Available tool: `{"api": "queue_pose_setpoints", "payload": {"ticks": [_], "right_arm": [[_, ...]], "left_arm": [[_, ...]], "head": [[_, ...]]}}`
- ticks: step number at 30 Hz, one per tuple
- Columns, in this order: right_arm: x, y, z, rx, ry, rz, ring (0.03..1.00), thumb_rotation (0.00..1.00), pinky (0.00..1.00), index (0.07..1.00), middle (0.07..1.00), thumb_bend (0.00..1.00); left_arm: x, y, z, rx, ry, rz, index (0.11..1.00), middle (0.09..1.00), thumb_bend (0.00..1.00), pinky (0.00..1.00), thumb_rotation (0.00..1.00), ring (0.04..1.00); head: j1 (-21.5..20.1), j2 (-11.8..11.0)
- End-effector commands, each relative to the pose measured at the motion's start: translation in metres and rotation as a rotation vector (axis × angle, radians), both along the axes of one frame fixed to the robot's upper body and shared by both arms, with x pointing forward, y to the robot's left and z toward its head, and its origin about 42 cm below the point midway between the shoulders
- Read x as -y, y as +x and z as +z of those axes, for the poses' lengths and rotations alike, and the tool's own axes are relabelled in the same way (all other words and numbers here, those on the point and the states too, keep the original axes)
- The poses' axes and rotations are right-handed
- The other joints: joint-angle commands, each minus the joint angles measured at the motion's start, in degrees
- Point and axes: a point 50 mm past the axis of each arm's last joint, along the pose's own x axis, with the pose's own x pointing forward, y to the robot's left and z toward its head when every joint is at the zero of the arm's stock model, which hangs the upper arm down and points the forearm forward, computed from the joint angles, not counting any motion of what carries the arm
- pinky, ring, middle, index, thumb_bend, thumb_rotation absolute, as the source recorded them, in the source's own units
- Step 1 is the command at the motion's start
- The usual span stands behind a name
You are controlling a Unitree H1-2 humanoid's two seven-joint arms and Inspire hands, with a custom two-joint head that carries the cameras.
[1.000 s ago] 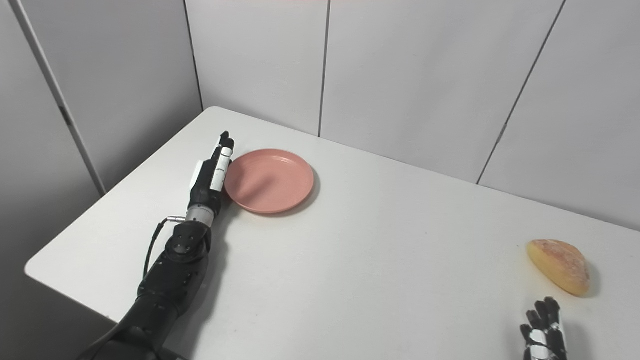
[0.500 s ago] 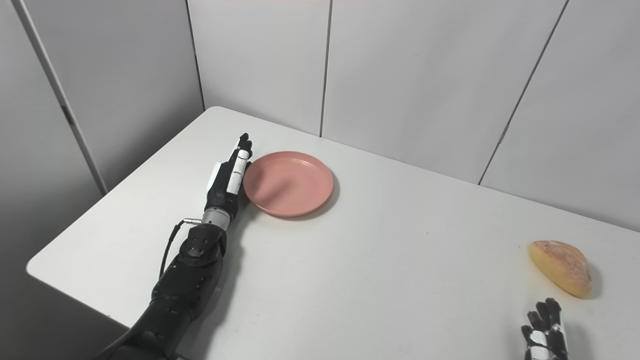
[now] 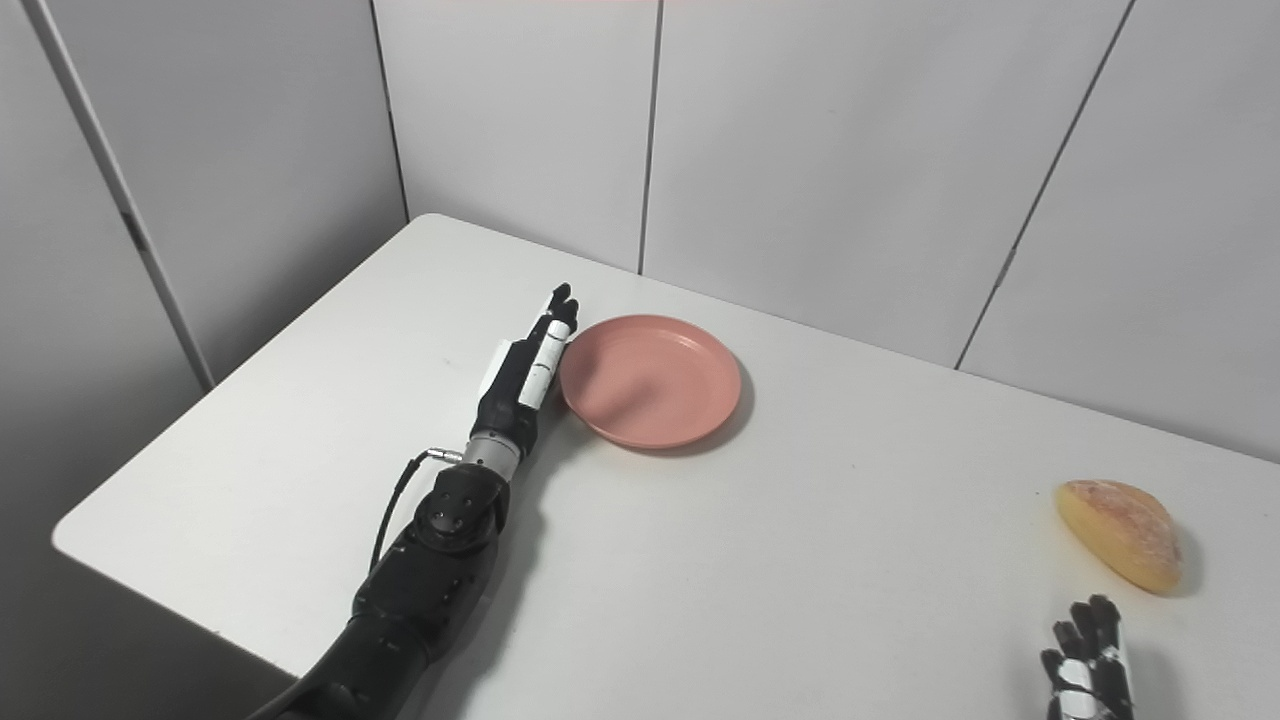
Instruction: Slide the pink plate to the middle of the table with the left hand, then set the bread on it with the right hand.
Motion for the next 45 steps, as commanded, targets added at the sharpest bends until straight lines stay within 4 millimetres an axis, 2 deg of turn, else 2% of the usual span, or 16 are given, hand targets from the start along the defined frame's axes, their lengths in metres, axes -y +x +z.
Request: {"api": "queue_pose_setpoints", "payload": {"ticks": [1,10,11,19,20,24,26,29,30,35,36,41,44,45], "right_arm": [[0.001,0.003,0.016,0.083,-0.022,0.015,1.0,0.85,1.0,1.0,1.0,0.7],[-0.001,0.001,0.02,0.099,-0.053,0.027,1.0,0.86,1.0,1.0,1.0,0.7],[-0.002,0.001,0.02,0.101,-0.05,0.027,1.0,0.87,1.0,1.0,1.0,0.66],[-0.006,-0.002,0.024,0.094,-0.047,0.023,1.0,0.86,1.0,1.0,1.0,0.59],[-0.006,-0.002,0.024,0.097,-0.053,0.019,1.0,0.86,1.0,1.0,1.0,0.55],[-0.01,-0.003,0.026,0.103,-0.071,0.009,1.0,0.86,1.0,1.0,1.0,0.49],[-0.013,-0.004,0.027,0.104,-0.073,0.007,1.0,0.84,1.0,1.0,1.0,0.49],[-0.015,-0.004,0.027,0.106,-0.073,0.004,1.0,0.83,1.0,1.0,1.0,0.49],[-0.016,-0.005,0.027,0.111,-0.079,0.001,1.0,0.83,1.0,1.0,1.0,0.48],[-0.021,-0.006,0.026,0.124,-0.092,-0.007,1.0,0.81,1.0,1.0,1.0,0.49],[-0.023,-0.006,0.025,0.125,-0.088,-0.006,1.0,0.81,1.0,1.0,1.0,0.49],[-0.031,-0.006,0.022,0.129,-0.075,0.001,1.0,0.78,1.0,1.0,1.0,0.54],[-0.033,-0.006,0.021,0.129,-0.077,0.0,1.0,0.77,1.0,1.0,1.0,0.56],[-0.036,-0.006,0.02,0.13,-0.072,0.0,1.0,0.77,1.0,1.0,1.0,0.56]], "left_arm": [[0.016,0.01,0.019,0.07,-0.011,-0.042,0.965,0.979,0.69,0.95,1.0,0.978],[0.031,0.013,0.022,0.077,-0.002,-0.07,0.97,0.976,0.69,0.94,1.0,0.973],[0.033,0.013,0.023,0.077,-0.007,-0.076,0.969,0.977,0.68,0.95,1.0,0.974],[0.041,0.015,0.022,0.071,-0.01,-0.112,0.962,0.978,0.68,0.95,1.0,0.974],[0.043,0.016,0.022,0.068,-0.009,-0.115,0.957,0.972,0.68,0.94,1.0,0.966],[0.052,0.017,0.02,0.056,-0.021,-0.134,0.955,0.968,0.68,0.93,1.0,0.964],[0.055,0.018,0.02,0.052,-0.027,-0.145,0.961,0.972,0.68,0.94,1.0,0.969],[0.056,0.018,0.02,0.05,-0.03,-0.15,0.964,0.974,0.68,0.94,1.0,0.971],[0.059,0.018,0.02,0.047,-0.032,-0.158,0.965,0.974,0.68,0.94,1.0,0.971],[0.062,0.018,0.02,0.04,-0.035,-0.177,0.969,0.979,0.68,0.95,1.0,0.977],[0.064,0.018,0.019,0.035,-0.039,-0.182,0.969,0.979,0.68,0.95,1.0,0.977],[0.07,0.017,0.017,-0.002,-0.041,-0.215,0.965,0.991,0.74,0.98,1.0,0.99],[0.071,0.016,0.017,-0.015,-0.037,-0.225,0.965,0.998,0.76,1.0,1.0,0.999],[0.071,0.016,0.017,-0.012,-0.04,-0.23,0.965,0.999,0.76,1.0,1.0,1.0]], "head": [[-0.17,0.32],[-2.58,1.27],[-3.36,1.63],[-5.98,2.39],[-7.44,2.81],[-10.02,3.36],[-11.47,3.63],[-11.47,3.63],[-13.97,3.9],[-15.32,4.16],[-17.4,4.4],[-20.19,4.63],[-20.4,4.63],[-23.02,4.42]]}}
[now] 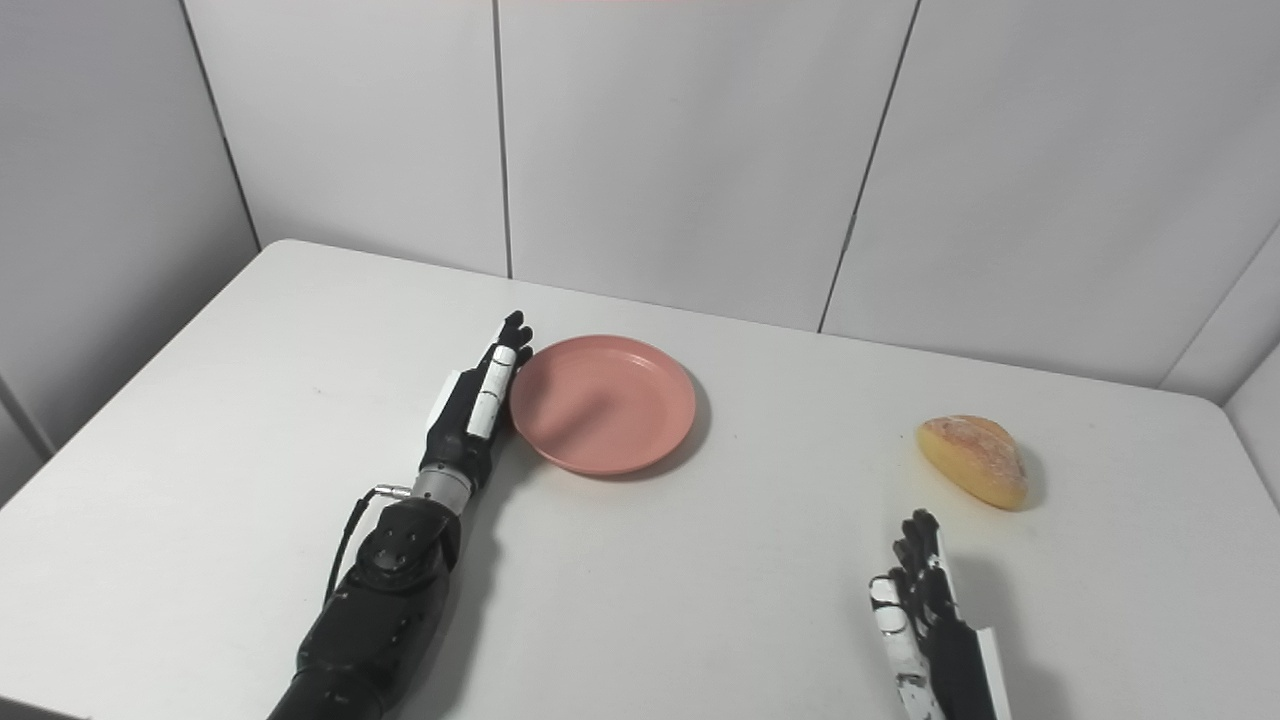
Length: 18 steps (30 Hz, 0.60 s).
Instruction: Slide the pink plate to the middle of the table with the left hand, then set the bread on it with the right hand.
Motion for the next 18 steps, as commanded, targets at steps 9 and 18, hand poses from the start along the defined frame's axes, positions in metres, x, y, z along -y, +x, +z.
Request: {"api": "queue_pose_setpoints", "payload": {"ticks": [9,18], "right_arm": [[-0.021,0.005,0.006,0.084,0.003,-0.007,0.994,0.79,1.0,1.0,1.0,0.6],[-0.034,0.009,0.006,0.094,0.0,-0.009,0.991,0.83,1.0,1.0,1.0,0.62]], "left_arm": [[0.011,0.009,0.016,0.073,-0.045,-0.079,0.968,0.979,0.68,0.97,1.0,0.978],[0.014,0.01,0.013,0.071,-0.034,-0.108,0.964,0.975,0.69,0.95,1.0,0.972]], "head": [[-7.22,-0.86],[-9.28,-1.33]]}}
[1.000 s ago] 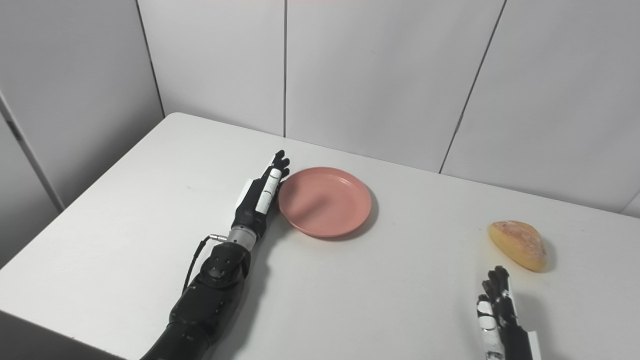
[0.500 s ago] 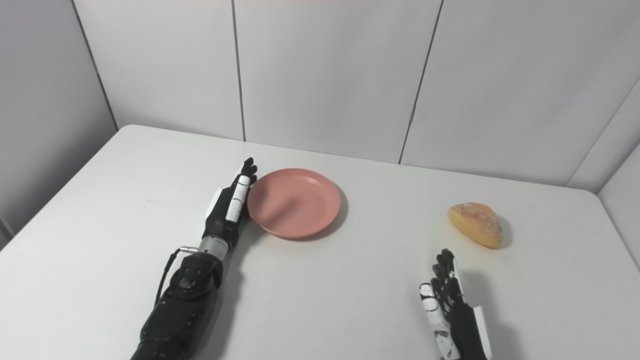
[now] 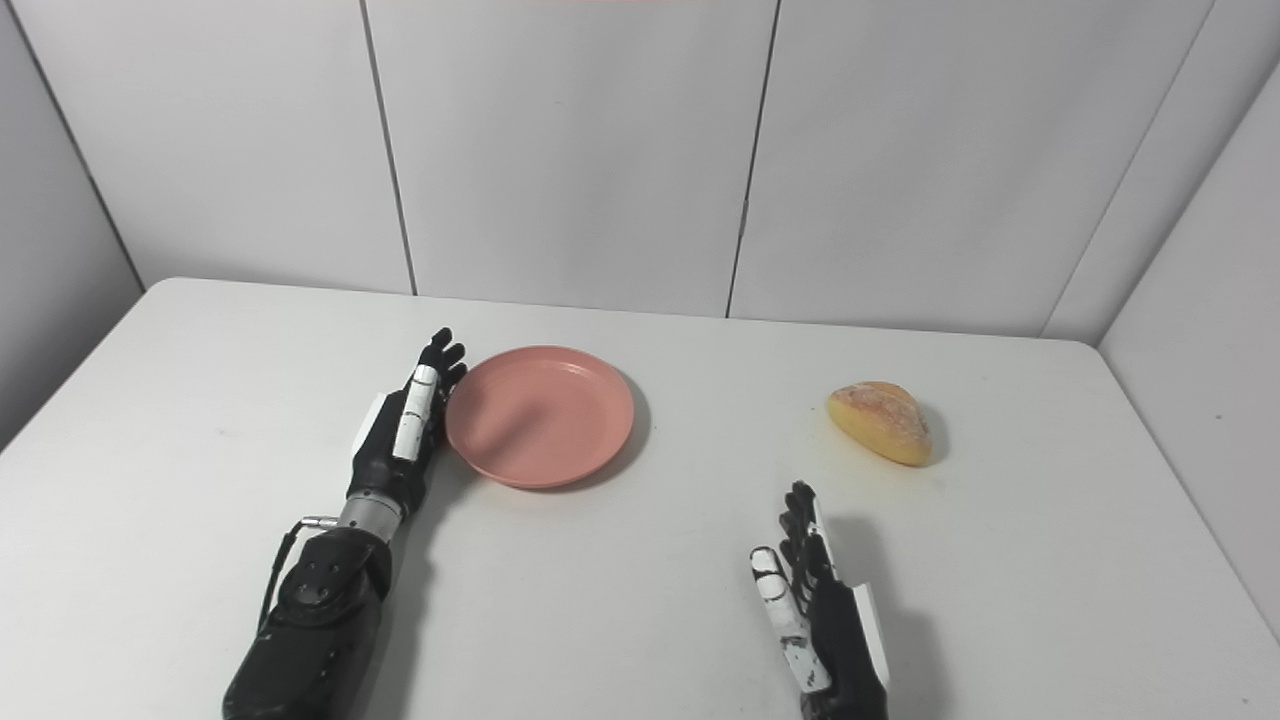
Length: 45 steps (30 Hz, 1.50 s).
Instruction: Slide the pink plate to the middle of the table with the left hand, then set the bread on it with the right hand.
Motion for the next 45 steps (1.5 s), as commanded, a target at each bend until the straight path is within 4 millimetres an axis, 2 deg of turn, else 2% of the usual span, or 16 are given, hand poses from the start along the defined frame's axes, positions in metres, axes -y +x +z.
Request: {"api": "queue_pose_setpoints", "payload": {"ticks": [1,11,14,20,30,45], "right_arm": [[-0.007,0.008,0.013,0.101,0.017,0.001,0.993,0.83,1.0,1.0,1.0,0.62],[-0.016,0.011,0.013,0.101,0.023,0.014,1.0,0.84,1.0,1.0,1.0,0.63],[-0.02,0.012,0.013,0.098,0.035,0.023,1.0,0.83,1.0,1.0,1.0,0.63],[-0.024,0.014,0.012,0.095,0.031,0.029,1.0,0.84,1.0,1.0,1.0,0.64],[-0.026,0.016,0.011,0.092,0.025,0.023,1.0,0.86,1.0,1.0,1.0,0.66],[-0.024,0.016,0.012,0.101,0.025,0.023,1.0,0.86,1.0,1.0,1.0,0.63]], "left_arm": [[0.009,0.009,0.014,0.056,-0.004,-0.038,0.964,0.976,0.69,0.95,1.0,0.972],[0.01,0.015,0.015,0.054,-0.021,-0.05,0.958,0.97,0.67,0.96,1.0,0.97],[0.011,0.017,0.014,0.05,-0.018,-0.058,0.96,0.971,0.68,0.96,1.0,0.973],[0.017,0.019,0.012,0.057,-0.033,-0.075,0.969,0.979,0.69,0.97,1.0,0.979],[0.025,0.021,0.008,0.058,-0.024,-0.1,0.981,0.991,0.71,0.96,1.0,0.981],[0.034,0.02,0.007,0.06,-0.016,-0.11,0.994,1.0,0.71,0.98,1.0,0.995]], "head": [[0.03,0.08],[-3.02,-0.03],[-5.17,-0.31],[-6.25,-0.55],[-6.52,-0.47],[-5.7,-0.36]]}}
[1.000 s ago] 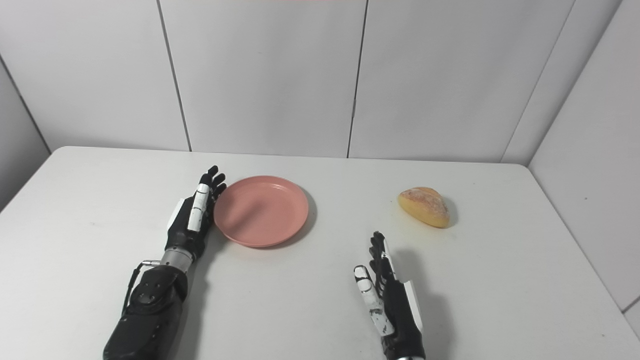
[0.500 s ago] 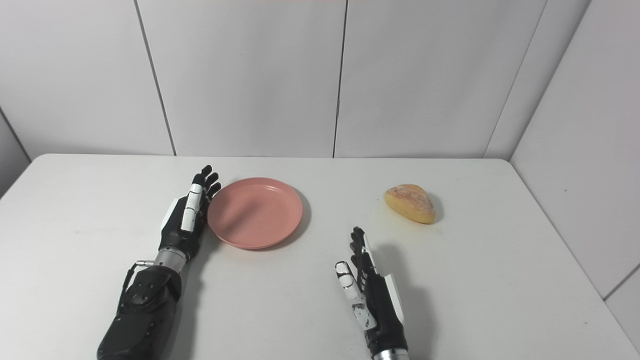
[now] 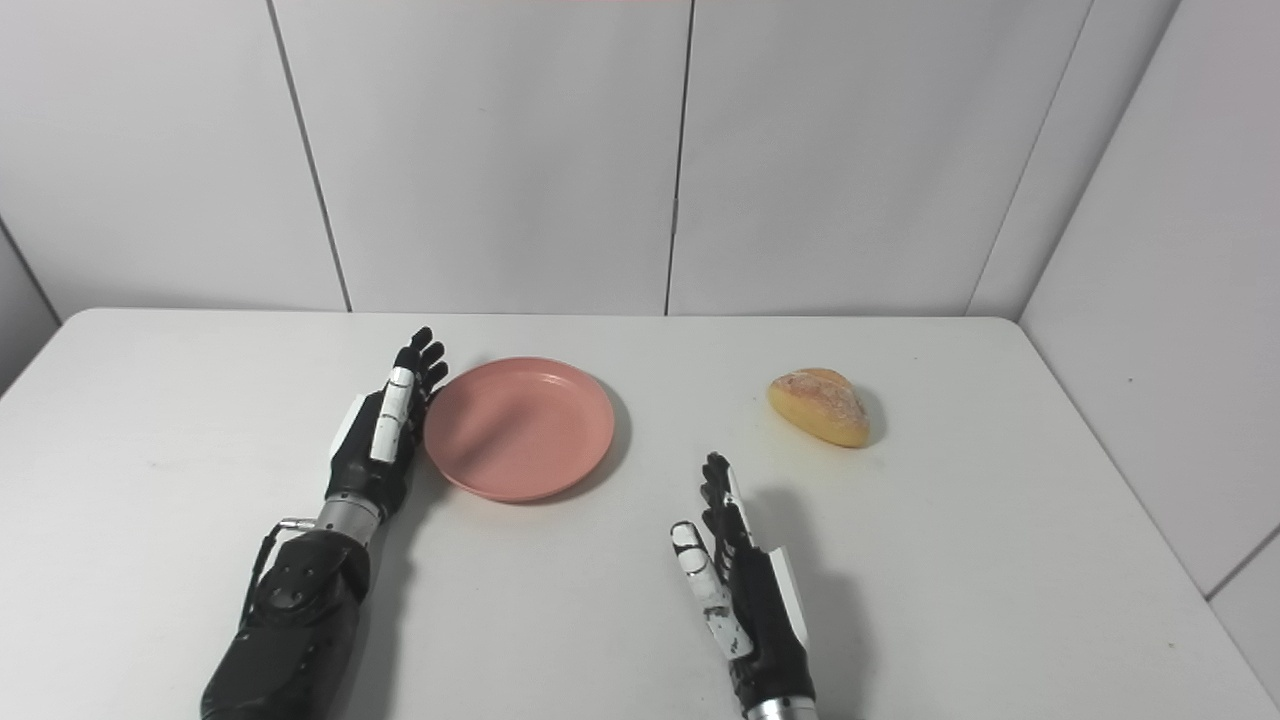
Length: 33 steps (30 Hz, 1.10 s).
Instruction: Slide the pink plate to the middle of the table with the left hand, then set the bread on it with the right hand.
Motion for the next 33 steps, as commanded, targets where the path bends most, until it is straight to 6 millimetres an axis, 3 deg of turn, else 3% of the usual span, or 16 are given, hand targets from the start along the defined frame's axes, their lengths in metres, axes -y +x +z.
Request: {"api": "queue_pose_setpoints", "payload": {"ticks": [1,13,23,33], "right_arm": [[-0.003,0.004,0.009,0.066,0.017,0.003,1.0,0.87,1.0,1.0,1.0,0.63],[0.009,0.006,0.019,0.101,0.027,-0.034,1.0,0.82,1.0,1.0,1.0,0.64],[0.037,0.019,0.061,0.208,-0.09,-0.125,0.98,0.78,1.0,0.998,0.981,0.69],[0.071,0.051,0.105,0.276,-0.336,-0.213,0.885,0.69,0.87,0.956,0.907,0.65]], "left_arm": [[0.014,0.004,0.007,0.042,-0.003,-0.019,0.995,1.0,0.71,0.98,1.0,0.996],[0.021,0.006,0.005,0.042,0.0,-0.004,0.995,1.0,0.7,0.99,1.0,1.0],[0.024,0.015,0.004,0.039,-0.006,-0.001,0.998,1.0,0.69,1.0,1.0,1.0],[0.021,0.015,0.002,0.044,-0.004,0.015,0.991,0.996,0.69,0.98,1.0,0.993]], "head": [[0.12,-0.03],[-0.39,-0.45],[-1.57,-0.87],[-1.64,-0.84]]}}
